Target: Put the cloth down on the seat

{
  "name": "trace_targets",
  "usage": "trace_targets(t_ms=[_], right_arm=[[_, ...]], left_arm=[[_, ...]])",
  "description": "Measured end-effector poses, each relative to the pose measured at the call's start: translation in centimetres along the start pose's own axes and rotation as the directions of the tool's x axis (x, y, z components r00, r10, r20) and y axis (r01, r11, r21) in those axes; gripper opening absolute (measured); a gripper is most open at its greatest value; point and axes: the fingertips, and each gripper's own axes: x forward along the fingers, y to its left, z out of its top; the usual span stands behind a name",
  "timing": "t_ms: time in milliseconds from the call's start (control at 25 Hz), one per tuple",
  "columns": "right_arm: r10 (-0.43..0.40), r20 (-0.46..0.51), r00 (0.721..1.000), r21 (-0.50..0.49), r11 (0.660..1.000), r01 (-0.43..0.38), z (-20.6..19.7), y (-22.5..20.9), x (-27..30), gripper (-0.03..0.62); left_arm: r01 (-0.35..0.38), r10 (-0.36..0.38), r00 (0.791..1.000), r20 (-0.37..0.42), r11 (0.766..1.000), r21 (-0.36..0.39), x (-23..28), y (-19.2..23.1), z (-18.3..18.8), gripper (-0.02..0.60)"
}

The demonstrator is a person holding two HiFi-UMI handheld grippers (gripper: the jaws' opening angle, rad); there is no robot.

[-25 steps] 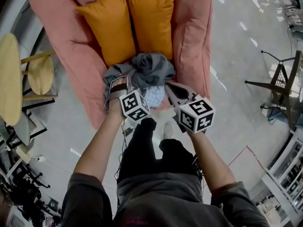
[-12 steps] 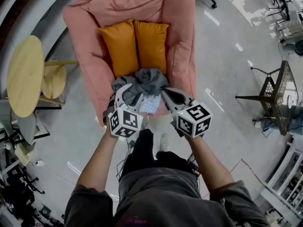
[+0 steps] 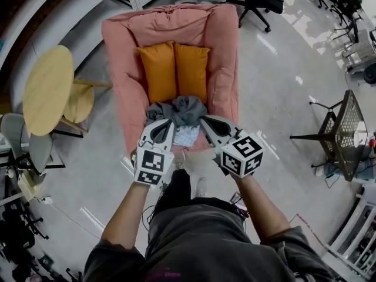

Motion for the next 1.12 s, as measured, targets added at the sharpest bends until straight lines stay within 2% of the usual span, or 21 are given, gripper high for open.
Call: trace_targets(t_ms=[200, 320, 600, 1120], right_arm=[[0.021, 0.019, 1.0, -0.016, 1.0, -0.021, 0.9, 1.0, -1.4, 0.015], [0.025, 0.018, 1.0, -0.029, 0.999, -0.025, 1.4, 1.6, -1.8, 0.015], [0.03, 0.013, 0.999, -0.042, 0.999, -0.029, 1.6, 2.0, -1.3, 0.015], [0.024, -0.004, 1.0, -0.055, 0.998, -0.024, 0.7, 2.8, -0.3, 0.015]], left_arm=[[0.005, -0.004, 1.0, 0.015, 0.995, -0.103, -1.4, -0.5, 0.7, 0.009], [0.001, 0.001, 1.0, 0.016, 0.991, -0.134, -1.9, -0.4, 0.7, 0.009], [-0.005, 0.009, 1.0, 0.025, 0.991, -0.133, -2.3, 0.0, 1.1, 0.009], [-0.006, 0.012, 0.999, 0.033, 0.984, -0.177, -2.5, 0.9, 0.0, 0.009]])
